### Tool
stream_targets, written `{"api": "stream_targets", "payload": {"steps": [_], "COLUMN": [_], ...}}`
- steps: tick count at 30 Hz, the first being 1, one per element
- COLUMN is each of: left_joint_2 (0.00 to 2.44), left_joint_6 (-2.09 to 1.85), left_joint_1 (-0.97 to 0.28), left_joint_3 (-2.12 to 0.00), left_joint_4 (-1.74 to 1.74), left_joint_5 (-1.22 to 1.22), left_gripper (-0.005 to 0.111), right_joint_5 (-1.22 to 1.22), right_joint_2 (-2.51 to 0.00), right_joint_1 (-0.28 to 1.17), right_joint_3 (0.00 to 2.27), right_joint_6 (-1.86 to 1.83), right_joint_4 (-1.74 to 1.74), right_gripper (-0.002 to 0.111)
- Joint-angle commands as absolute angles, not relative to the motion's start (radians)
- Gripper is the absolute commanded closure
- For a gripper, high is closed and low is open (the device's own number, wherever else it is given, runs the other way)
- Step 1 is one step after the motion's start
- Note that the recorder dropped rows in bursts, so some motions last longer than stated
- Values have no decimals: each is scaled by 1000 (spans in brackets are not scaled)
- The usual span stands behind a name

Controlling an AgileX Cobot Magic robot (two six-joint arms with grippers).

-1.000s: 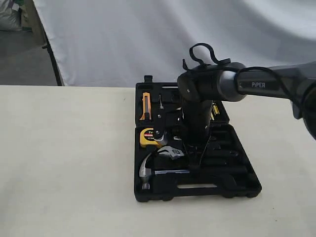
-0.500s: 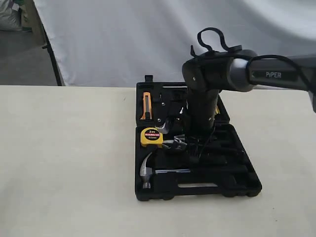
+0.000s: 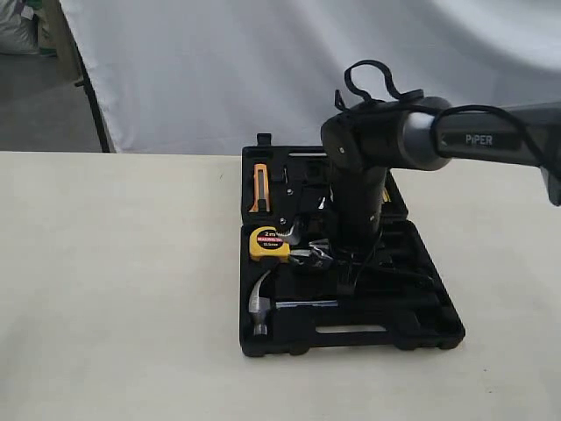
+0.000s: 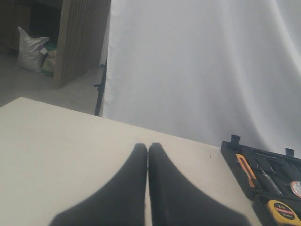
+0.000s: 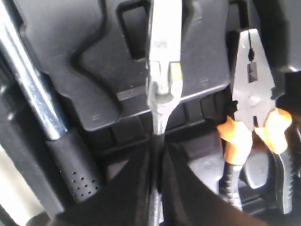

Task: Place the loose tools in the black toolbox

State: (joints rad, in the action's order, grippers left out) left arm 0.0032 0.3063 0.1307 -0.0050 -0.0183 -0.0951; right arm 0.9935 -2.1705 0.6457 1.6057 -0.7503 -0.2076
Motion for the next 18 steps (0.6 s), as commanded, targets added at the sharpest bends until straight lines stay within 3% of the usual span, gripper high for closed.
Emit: {"api": "stream_targets", "payload": {"steps": [1, 3, 6, 9, 12, 18], "left_joint_2": [0, 0, 0, 0, 0, 0], "left_joint_6": [311, 311, 311, 311, 311, 311], "left_joint_1": [156, 156, 156, 156, 156, 156], "left_joint_3": [-8, -8, -8, -8, -8, -8], "left_joint_4": [-23, -23, -23, -23, -23, -23], "left_joint_5": [-88, -88, -88, -88, -88, -88], "left_gripper": [106, 106, 106, 106, 106, 106], "right_joint_5": [992, 992, 1009, 1017, 986, 855], "right_joint_2": [-2184, -2184, -2180, -2146, -2090, -1999], "right_joint_1": [665, 673, 682, 689, 689, 686], "right_joint_3": [1591, 1591, 1593, 1593, 1593, 1593], "right_joint_6": [-742, -732, -733, -733, -733, -733], "right_joint_4": [-238, -246, -271, -275, -253, -173], "right_gripper": [95, 78, 42, 26, 32, 69]}}
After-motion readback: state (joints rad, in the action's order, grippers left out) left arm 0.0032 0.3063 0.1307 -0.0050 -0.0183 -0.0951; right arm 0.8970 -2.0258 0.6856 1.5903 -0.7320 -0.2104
